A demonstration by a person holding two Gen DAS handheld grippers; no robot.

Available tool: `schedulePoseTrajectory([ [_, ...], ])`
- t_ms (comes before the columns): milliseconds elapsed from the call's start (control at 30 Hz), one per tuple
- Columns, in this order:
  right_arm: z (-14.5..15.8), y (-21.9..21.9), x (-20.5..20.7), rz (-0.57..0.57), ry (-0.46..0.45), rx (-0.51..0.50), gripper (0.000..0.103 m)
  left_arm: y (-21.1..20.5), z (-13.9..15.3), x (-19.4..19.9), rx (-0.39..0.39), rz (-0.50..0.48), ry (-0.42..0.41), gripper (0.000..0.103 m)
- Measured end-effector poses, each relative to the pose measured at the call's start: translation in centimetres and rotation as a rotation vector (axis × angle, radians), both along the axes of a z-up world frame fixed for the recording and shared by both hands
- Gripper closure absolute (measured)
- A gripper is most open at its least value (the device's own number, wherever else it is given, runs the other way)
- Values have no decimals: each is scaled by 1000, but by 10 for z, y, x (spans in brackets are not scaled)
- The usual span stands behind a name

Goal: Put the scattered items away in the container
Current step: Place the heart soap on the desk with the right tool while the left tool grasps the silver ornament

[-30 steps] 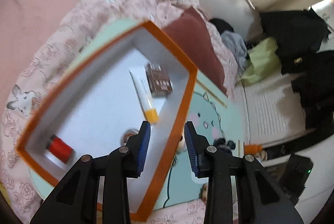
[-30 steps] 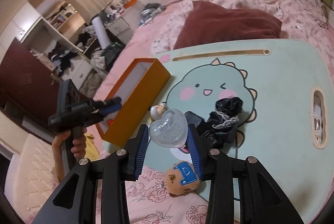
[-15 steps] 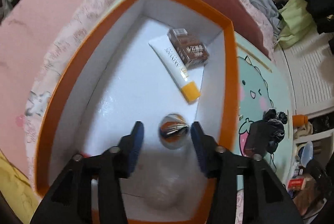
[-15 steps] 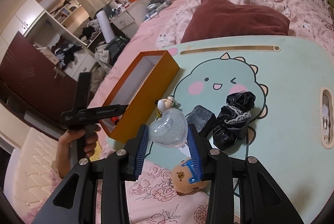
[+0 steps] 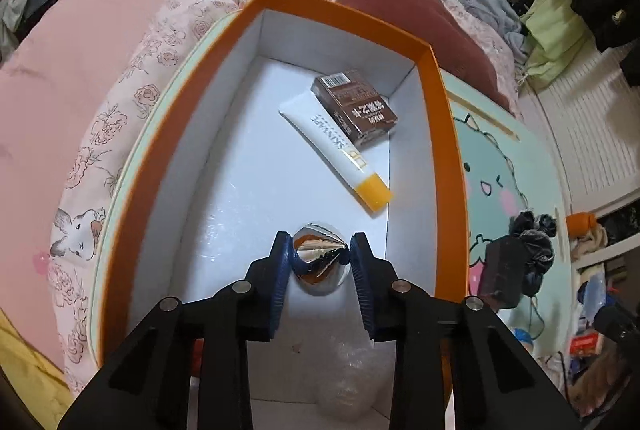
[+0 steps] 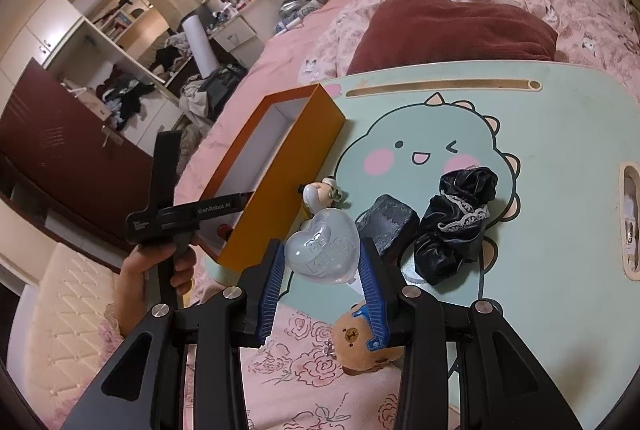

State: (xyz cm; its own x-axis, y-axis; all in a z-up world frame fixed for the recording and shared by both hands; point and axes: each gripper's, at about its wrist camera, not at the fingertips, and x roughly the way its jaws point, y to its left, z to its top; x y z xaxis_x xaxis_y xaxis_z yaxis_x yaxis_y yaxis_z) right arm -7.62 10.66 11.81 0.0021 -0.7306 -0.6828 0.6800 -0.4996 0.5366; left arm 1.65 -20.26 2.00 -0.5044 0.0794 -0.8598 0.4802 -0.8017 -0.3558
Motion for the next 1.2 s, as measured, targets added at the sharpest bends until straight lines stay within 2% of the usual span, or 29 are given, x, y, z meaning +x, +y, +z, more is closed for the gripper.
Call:
schedulePoseTrajectory([
  [100,1,1,0,-5,2,-3,66,-3,20,10,10,20,70,71],
  [167,1,2,-1,-10,6,0,66,2,43,21,11,6,149,71],
  [267,-3,0,-2,-18,11,23,66,29,80,25,-1,-79,237,71],
  [333,-8,-4,-1,-25,22,63,66,54,95,19,-26,-151,263,71],
  [433,-20,-10,1,-42,51,144,66,88,89,-3,-20,-227,245,71],
  [600,-34,-11,-4,-104,106,233,66,120,44,-49,45,-275,144,71],
  [700,-41,-7,-11,-132,97,242,66,131,27,-60,50,-281,107,71],
  [800,-44,-2,-18,-174,91,227,66,134,19,-65,52,-271,105,71],
  [833,-43,0,-20,-191,89,213,66,133,18,-66,60,-264,109,71],
  [900,-40,3,-23,-211,86,179,66,131,22,-63,62,-253,128,63],
  [967,-34,6,-23,-220,90,144,63,127,27,-57,50,-239,152,49],
  [1033,-28,9,-21,-228,97,111,54,123,36,-50,41,-218,180,37],
  [1200,-18,13,-21,-240,92,68,52,111,64,-29,61,-237,194,35],
])
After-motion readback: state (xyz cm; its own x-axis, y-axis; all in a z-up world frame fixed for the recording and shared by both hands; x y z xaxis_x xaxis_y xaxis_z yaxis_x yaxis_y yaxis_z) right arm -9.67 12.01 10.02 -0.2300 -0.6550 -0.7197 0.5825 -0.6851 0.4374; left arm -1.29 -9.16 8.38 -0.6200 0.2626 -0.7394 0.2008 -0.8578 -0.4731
